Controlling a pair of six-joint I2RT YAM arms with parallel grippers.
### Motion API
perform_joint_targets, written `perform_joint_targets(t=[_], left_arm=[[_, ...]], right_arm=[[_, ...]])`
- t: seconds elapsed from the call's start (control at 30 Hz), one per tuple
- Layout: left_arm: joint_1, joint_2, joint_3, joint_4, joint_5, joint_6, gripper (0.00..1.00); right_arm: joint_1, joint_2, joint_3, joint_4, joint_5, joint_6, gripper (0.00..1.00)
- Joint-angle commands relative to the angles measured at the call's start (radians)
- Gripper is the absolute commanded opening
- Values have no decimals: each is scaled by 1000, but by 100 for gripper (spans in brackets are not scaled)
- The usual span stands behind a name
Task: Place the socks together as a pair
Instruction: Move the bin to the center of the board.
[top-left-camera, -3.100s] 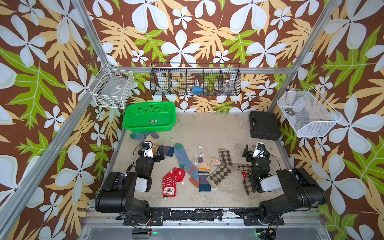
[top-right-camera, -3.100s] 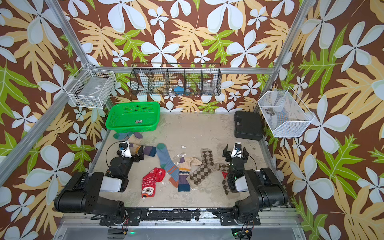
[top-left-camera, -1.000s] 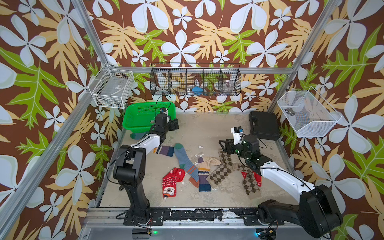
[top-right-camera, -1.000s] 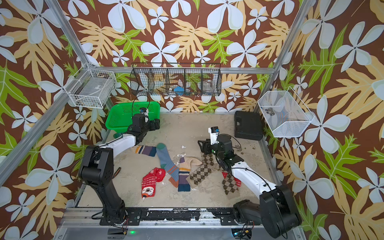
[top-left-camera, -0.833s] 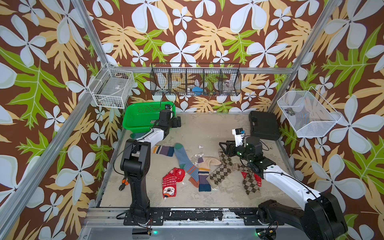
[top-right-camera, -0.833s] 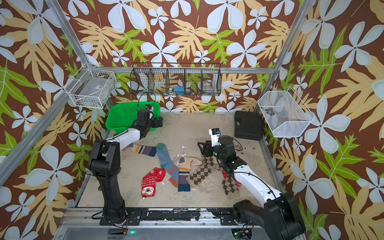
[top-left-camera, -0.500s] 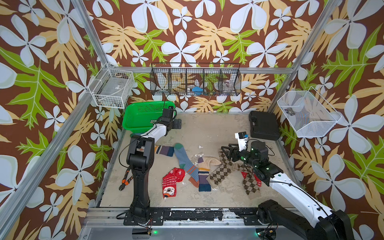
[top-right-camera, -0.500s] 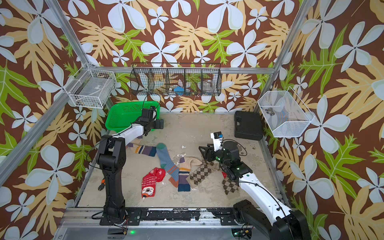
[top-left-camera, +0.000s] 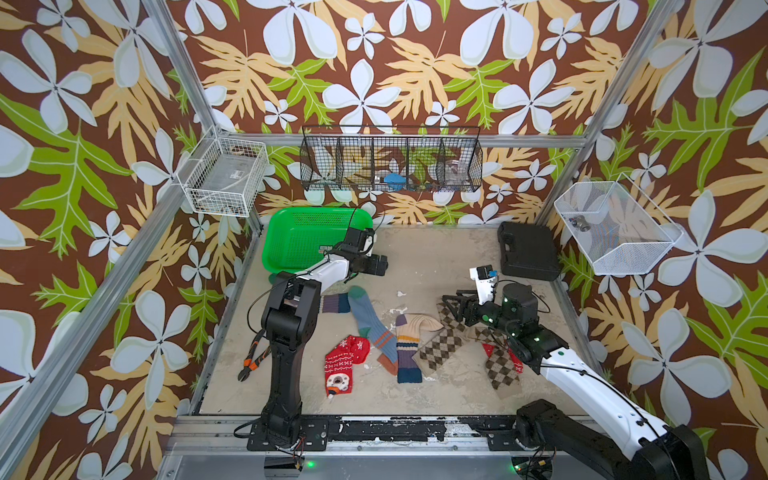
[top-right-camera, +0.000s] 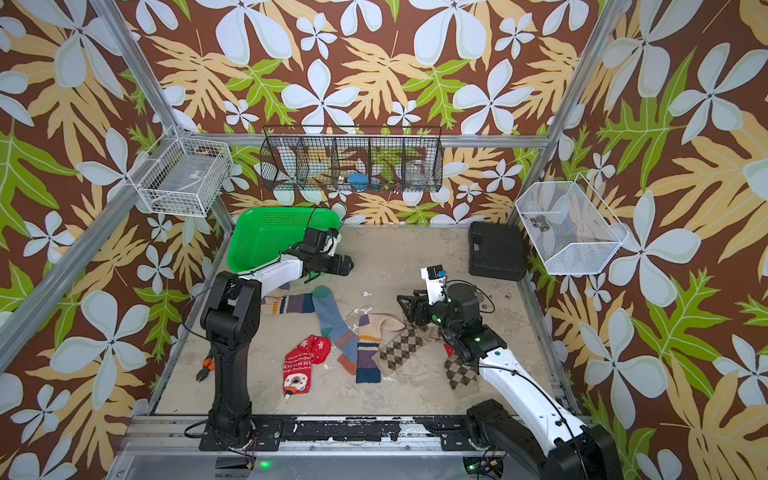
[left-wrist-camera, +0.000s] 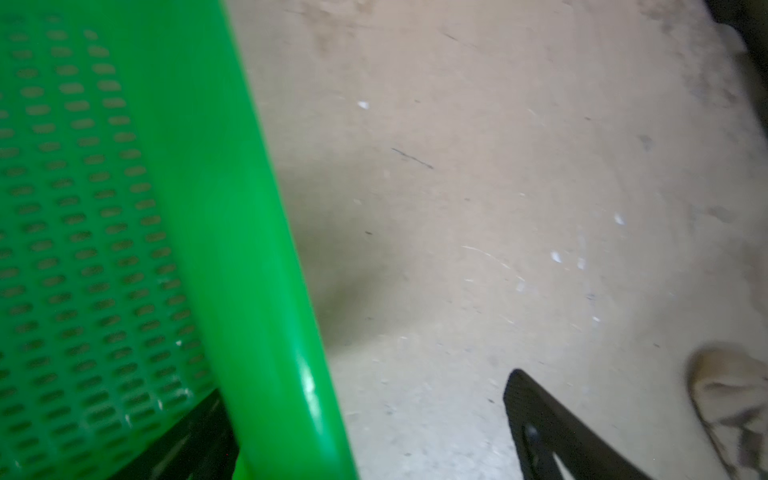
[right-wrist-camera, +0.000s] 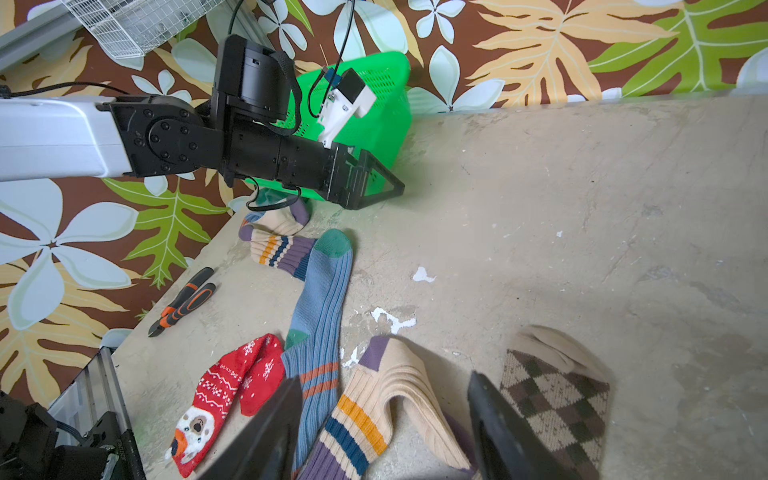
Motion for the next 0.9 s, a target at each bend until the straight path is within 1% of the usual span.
perform_joint_targets(t=[0.0,0.1,0.23,0.4,0.5,0.6,0.7,0.8,0.87], left_arm=[[-17,-13,-9,-16,97,-27,97],[-47,-21,-22,-13,145,-49,97],[-113,-44,-44,7,169,-78,97],[-194,-63,-100,203,327,-211,97],[-235,-50,-113,310,372,-286,99],[-265,-31,-105,393,395,-338,100],[-284,-51,-116,505,400,-404,100],[-288,-118,-152,622,391,-473,100],[-288,-184,-179,632,354,-471,100]], right_arm=[[1,-7,-1,-4,-12,2,66],[0,-15,3,-12,-14,2,66],[0,-29,8,-23,-6,3,66],[1,-60,-4,-24,54,22,65],[-2,-74,-4,-48,122,19,65],[-19,-78,-5,-64,159,20,65],[-54,-54,-14,-48,155,50,65],[-93,1,-12,-23,153,86,65],[-114,55,0,9,142,104,65]])
